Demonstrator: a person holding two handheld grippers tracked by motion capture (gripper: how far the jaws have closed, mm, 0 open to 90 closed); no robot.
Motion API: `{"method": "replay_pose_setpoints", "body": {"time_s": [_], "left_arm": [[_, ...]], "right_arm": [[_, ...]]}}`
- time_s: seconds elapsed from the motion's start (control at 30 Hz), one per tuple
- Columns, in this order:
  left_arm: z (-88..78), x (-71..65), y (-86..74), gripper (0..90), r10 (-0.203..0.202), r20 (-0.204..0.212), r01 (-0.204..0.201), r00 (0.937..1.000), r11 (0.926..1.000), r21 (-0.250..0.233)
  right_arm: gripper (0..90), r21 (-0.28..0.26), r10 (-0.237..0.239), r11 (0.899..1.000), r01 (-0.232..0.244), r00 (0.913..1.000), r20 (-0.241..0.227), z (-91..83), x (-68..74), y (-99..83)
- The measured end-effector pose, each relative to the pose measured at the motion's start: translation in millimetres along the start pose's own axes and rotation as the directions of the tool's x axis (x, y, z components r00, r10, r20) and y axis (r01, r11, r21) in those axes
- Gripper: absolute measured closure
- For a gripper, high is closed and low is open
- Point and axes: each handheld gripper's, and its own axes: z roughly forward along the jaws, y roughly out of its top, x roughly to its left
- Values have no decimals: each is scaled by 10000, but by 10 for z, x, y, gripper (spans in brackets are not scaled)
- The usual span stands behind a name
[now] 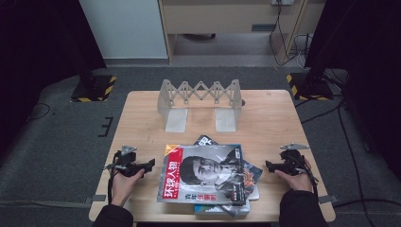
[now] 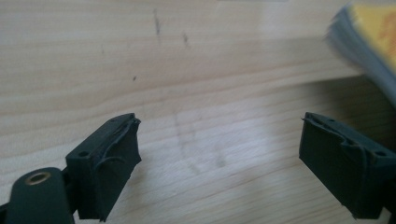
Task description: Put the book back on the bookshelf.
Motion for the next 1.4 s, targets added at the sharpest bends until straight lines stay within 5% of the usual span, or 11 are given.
{"method": "replay_pose_setpoints", "body": {"time_s": [0.07,0.2,0.33,0.67,1.07,1.4], "left_arm": [[-29,-16,12,114,-44,74,45,10000,9999,-144],[-138,-43,18,143,-288,354,299,9990,9991,-288],[-208,-43,24,159,-485,478,506,9977,9977,-448],[-403,-138,44,219,-881,1032,1012,9907,9864,-1295],[-488,-333,30,237,-358,1634,575,9859,9898,-1304],[-475,-419,-11,246,0,1849,212,9828,9934,-1127]], "right_arm": [[77,-134,93,9999,-94,9999,-51,-24,-5,11],[85,-664,972,9928,-998,9944,-416,-174,-18,53],[94,-992,1160,9876,-1213,9916,-579,-259,4,65],[100,-1560,776,9835,-920,9923,-965,-384,198,210],[97,-2397,236,9692,-565,9902,-1380,-583,488,353],[95,-2587,-191,9655,-293,9830,-1827,-640,709,438]]}}
